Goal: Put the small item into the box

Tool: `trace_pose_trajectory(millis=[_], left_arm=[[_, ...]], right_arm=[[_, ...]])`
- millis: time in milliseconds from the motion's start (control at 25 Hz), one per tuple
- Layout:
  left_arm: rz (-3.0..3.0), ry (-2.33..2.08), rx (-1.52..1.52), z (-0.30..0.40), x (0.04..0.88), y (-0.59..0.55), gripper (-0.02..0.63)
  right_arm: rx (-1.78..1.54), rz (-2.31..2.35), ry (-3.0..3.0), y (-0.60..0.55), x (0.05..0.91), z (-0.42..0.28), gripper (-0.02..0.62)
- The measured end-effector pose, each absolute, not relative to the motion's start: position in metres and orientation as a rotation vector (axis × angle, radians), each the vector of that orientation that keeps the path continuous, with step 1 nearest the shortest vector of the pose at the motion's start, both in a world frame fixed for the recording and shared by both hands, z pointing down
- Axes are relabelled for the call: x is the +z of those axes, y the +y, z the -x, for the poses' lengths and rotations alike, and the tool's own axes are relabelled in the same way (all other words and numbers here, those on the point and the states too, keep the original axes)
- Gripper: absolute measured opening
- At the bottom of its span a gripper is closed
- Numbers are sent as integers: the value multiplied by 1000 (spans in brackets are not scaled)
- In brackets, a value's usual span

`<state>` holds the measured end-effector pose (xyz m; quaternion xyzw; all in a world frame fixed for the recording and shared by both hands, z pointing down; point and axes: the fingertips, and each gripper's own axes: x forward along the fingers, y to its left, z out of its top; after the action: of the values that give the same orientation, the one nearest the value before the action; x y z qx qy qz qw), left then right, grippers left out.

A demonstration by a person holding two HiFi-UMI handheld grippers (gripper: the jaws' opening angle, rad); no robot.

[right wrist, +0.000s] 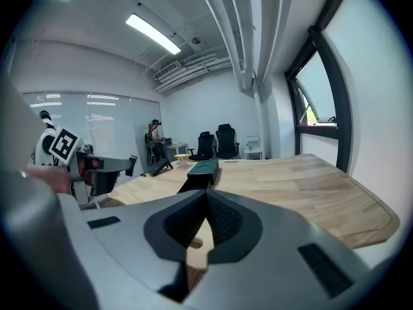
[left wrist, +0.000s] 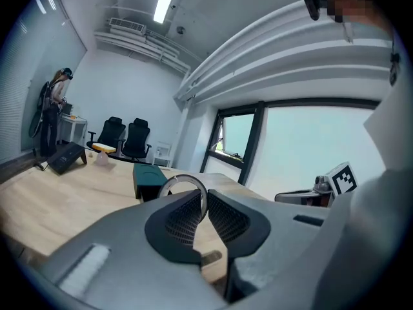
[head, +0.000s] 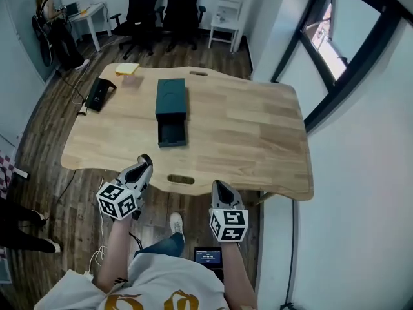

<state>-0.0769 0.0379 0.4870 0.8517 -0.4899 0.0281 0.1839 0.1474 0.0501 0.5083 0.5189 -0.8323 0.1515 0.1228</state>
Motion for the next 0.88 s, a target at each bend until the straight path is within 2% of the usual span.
trace_pose_trajectory(millis=[400,880], left_arm=[[-2417,-1329,75,111,487,-97,35],[-2413,-1305,62,122,491,-126,35]], right_arm=[[424,-1514,-2420,-85,503,-98,5],[400,-1489,-2411,-106,503,-77,5]])
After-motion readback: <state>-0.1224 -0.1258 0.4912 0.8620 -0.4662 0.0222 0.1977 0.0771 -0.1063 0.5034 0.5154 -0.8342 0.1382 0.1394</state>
